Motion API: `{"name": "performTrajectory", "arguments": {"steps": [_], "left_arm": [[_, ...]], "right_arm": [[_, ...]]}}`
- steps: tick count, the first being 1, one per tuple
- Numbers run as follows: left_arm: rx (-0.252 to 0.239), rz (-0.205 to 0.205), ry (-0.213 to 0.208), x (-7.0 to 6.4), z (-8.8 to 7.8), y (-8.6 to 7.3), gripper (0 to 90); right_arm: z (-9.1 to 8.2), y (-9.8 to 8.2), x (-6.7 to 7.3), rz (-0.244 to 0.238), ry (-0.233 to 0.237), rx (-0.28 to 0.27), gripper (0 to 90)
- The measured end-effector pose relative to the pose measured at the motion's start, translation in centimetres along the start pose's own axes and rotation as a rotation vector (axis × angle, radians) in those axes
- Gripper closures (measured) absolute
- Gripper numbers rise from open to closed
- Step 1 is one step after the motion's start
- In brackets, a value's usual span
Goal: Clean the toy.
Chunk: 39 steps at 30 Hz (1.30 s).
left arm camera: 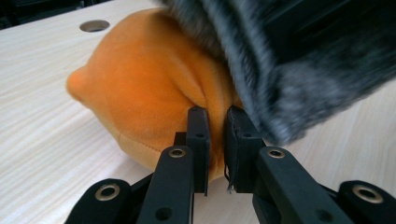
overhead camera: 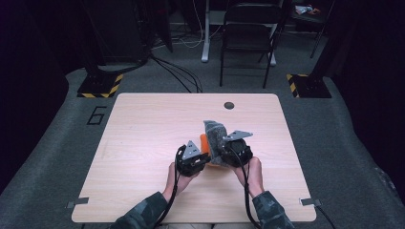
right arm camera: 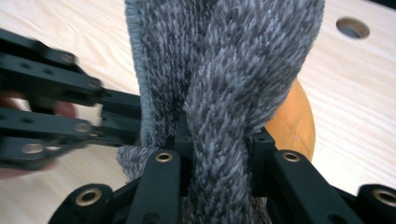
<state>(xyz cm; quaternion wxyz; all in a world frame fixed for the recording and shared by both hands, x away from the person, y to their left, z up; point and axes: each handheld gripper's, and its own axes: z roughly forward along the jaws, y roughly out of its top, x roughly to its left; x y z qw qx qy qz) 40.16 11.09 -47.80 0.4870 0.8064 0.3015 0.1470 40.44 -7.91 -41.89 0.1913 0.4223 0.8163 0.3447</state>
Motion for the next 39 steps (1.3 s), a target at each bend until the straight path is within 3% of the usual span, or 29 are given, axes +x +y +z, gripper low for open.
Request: {"name": "performTrajectory", "arguments": {"steps": [3, 5, 24, 29, 33, 36, 39], "left_arm": [[0.002, -0.006, -0.001, 0.2, 0.2, -0.1, 80.8], [0.003, -0.006, -0.003, 0.4, 0.2, -0.1, 80.4], [0.023, -0.006, -0.013, 0.9, 0.3, -0.3, 78.6], [0.024, -0.002, -0.013, 0.9, 0.4, -0.4, 78.5], [0.011, -0.009, -0.009, 1.0, 0.4, -0.5, 78.5], [0.009, -0.013, -0.005, 0.9, 0.4, -0.5, 78.5], [0.011, -0.009, -0.005, 1.0, 0.4, -0.5, 78.5]], "right_arm": [[0.4, -0.4, -0.7, 0.012, -0.007, 0.015, 71.9], [0.5, -0.6, -1.1, 0.020, -0.035, 0.030, 71.9], [2.0, -3.1, -5.5, 0.126, -0.072, 0.116, 71.8], [2.9, -4.2, -6.5, 0.150, -0.104, 0.169, 71.8], [4.5, -5.8, -7.6, 0.182, -0.090, 0.248, 71.8], [4.5, -5.8, -8.1, 0.210, -0.074, 0.246, 72.6], [2.6, -4.5, -8.0, 0.207, -0.091, 0.185, 73.2]]}}
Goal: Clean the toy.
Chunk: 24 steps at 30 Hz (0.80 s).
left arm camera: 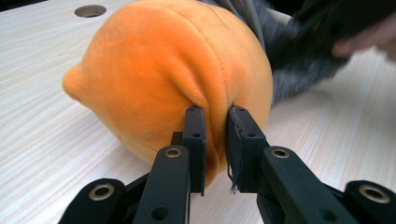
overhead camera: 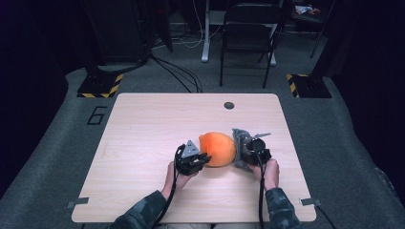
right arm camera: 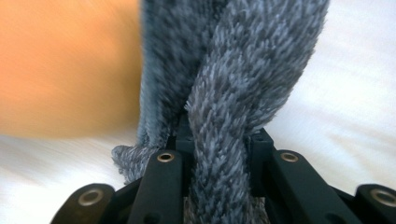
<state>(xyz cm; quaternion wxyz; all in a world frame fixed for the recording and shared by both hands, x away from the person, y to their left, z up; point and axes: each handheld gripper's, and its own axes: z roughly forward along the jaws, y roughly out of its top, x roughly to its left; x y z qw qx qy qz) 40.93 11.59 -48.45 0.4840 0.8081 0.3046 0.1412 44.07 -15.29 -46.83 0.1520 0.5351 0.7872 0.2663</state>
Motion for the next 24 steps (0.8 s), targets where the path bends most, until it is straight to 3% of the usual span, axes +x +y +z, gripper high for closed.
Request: {"name": "performTrajectory", "arguments": {"steps": [2, 6, 12, 13, 20, 24], "left_arm": [[0.006, 0.007, -0.004, -0.1, 0.0, 0.1, 78.6], [0.011, 0.021, -0.007, -0.3, 0.1, 0.1, 78.6], [0.012, 0.026, -0.004, -0.5, 0.1, 0.1, 78.3], [0.012, 0.025, -0.004, -0.5, 0.1, 0.1, 78.3], [0.013, 0.022, -0.013, -0.4, 0.1, 0.0, 78.3], [0.013, 0.024, -0.011, -0.3, 0.1, 0.0, 78.4]], "right_arm": [[-1.7, 0.7, 0.4, -0.019, 0.005, -0.062, 73.2], [-4.0, 1.9, 2.5, -0.062, 0.064, -0.146, 73.0], [-4.2, 2.3, 6.8, -0.179, 0.131, -0.158, 72.3], [-3.9, 2.3, 7.2, -0.197, 0.124, -0.154, 72.3], [-3.1, 2.0, 6.0, -0.161, 0.091, -0.134, 72.5], [-2.8, 1.8, 5.3, -0.164, 0.052, -0.121, 72.5]]}}
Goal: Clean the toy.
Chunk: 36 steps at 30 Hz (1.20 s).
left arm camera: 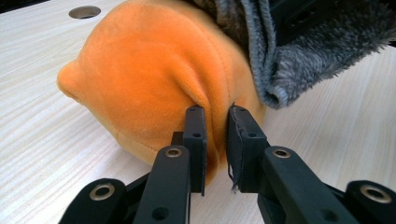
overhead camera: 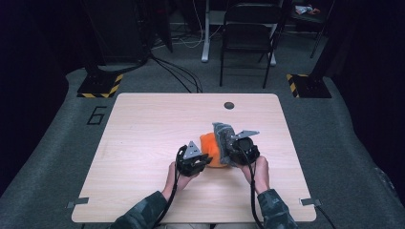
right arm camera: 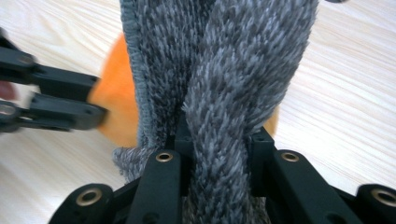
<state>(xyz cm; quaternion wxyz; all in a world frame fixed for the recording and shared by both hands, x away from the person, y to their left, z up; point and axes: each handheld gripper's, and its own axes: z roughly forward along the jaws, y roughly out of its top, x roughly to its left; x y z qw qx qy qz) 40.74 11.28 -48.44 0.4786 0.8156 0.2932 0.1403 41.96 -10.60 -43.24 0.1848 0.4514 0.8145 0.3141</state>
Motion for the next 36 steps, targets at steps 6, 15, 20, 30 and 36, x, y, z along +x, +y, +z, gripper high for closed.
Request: {"name": "performTrajectory", "arguments": {"steps": [6, 15, 20, 30, 36], "left_arm": [[-0.003, -0.005, 0.000, 0.1, 0.0, -0.1, 78.4], [-0.002, -0.001, 0.003, 0.1, 0.1, -0.1, 78.3], [0.000, -0.005, 0.000, 0.2, 0.1, -0.2, 78.1], [0.000, -0.020, 0.003, 0.5, 0.0, -0.3, 78.0], [-0.007, -0.026, 0.014, 0.7, 0.0, -0.3, 77.6]], "right_arm": [[0.4, -0.5, -1.2, 0.030, -0.013, 0.024, 72.3], [1.4, -1.8, -2.9, 0.079, -0.038, 0.076, 72.2], [2.3, -2.6, -3.6, 0.111, -0.027, 0.101, 71.9], [4.0, -3.9, -5.0, 0.137, -0.048, 0.207, 72.1], [-0.1, -1.5, -4.5, 0.118, -0.078, 0.049, 72.6]]}}
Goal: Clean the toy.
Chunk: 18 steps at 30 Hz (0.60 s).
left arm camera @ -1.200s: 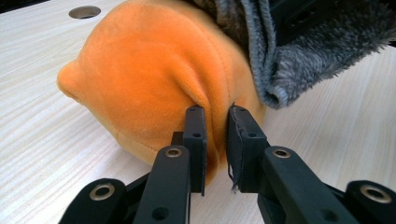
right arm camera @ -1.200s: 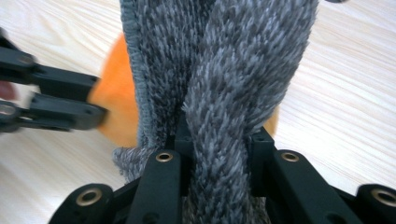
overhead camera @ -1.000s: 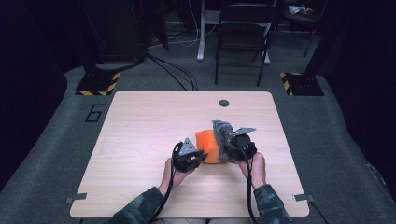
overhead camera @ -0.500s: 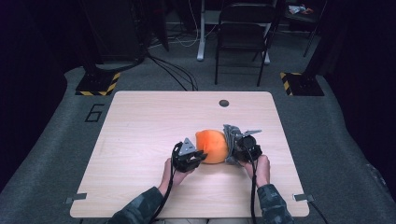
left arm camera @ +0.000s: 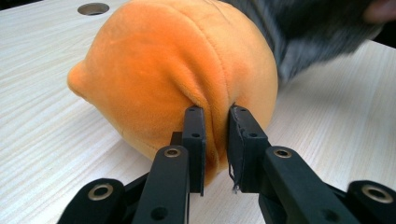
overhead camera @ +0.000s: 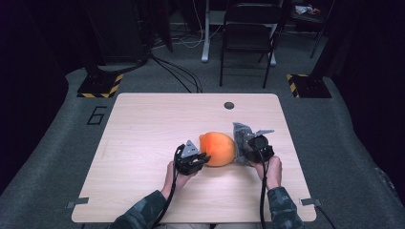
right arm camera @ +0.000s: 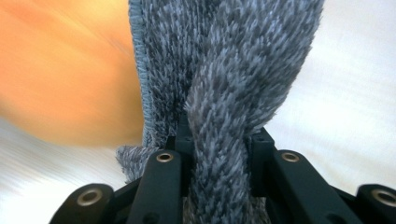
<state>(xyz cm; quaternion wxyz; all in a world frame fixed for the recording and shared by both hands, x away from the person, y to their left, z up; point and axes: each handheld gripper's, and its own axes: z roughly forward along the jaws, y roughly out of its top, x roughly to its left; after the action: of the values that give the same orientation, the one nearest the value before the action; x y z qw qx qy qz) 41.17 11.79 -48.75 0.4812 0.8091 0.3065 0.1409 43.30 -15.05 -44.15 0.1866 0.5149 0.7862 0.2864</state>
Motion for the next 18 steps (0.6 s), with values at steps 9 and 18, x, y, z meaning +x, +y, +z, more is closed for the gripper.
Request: {"name": "performTrajectory", "arguments": {"steps": [9, 18], "left_arm": [[0.024, 0.017, 0.027, 0.1, -0.3, 0.2, 61.1], [0.069, 0.025, 0.062, 0.2, 0.3, -0.4, 54.1]], "right_arm": [[1.2, 0.2, 3.2, -0.086, 0.060, 0.005, 72.6], [1.3, 0.0, 2.6, -0.067, 0.065, -0.007, 71.9]]}}
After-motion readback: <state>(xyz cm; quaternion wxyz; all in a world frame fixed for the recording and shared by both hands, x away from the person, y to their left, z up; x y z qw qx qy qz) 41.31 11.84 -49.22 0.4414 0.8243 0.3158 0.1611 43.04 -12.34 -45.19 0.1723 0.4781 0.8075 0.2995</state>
